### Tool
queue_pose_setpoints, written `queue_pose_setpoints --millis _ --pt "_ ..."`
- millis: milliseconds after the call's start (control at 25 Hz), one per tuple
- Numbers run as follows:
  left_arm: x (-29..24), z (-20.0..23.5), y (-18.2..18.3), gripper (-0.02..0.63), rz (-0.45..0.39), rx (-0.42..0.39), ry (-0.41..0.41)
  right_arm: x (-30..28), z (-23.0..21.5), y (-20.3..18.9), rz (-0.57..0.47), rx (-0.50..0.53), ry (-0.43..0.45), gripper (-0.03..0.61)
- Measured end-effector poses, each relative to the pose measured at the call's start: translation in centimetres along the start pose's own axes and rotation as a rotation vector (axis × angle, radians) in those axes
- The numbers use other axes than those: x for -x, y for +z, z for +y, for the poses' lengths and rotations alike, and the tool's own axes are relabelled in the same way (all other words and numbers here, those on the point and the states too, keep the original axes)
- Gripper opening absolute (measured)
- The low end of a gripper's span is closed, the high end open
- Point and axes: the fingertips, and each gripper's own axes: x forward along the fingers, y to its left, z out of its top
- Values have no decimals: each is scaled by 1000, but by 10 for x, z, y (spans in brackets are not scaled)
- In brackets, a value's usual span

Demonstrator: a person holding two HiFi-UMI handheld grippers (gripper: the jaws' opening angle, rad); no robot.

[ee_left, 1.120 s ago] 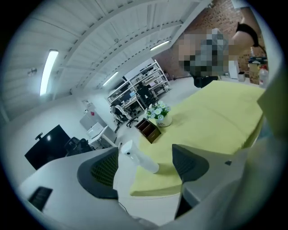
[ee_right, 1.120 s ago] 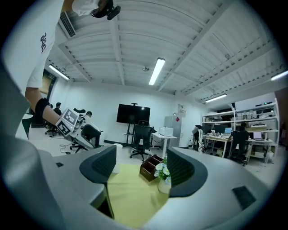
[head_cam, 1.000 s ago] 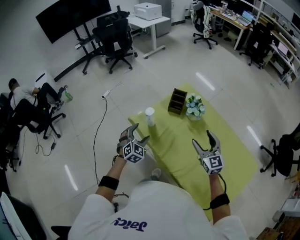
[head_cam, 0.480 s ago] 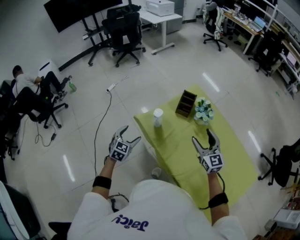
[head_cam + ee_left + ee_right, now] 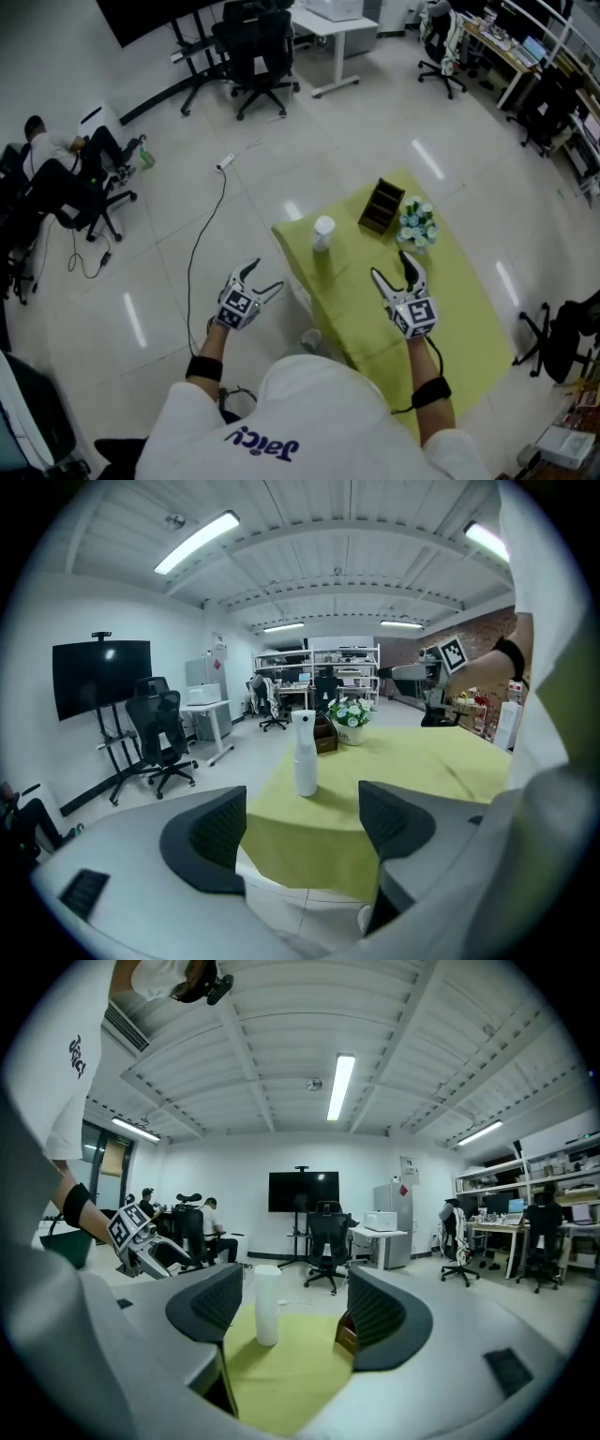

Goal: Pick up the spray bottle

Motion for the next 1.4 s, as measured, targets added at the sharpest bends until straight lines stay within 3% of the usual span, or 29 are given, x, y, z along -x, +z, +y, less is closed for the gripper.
queue_pose_setpoints --millis 240,400,880,1400 --pt "-19 5 4 387 -28 32 0 -19 10 -5 14 -2 68 365" --pt "-44 1 19 387 -77 54 -53 -25 11 -5 29 -2 76 365" --pt "-138 -17 57 387 -113 10 -183 2 -4 -9 61 -20 -20 365" --pt "-212 -22 78 387 -135 38 -171 42 -23 -15 71 -44 -144 365"
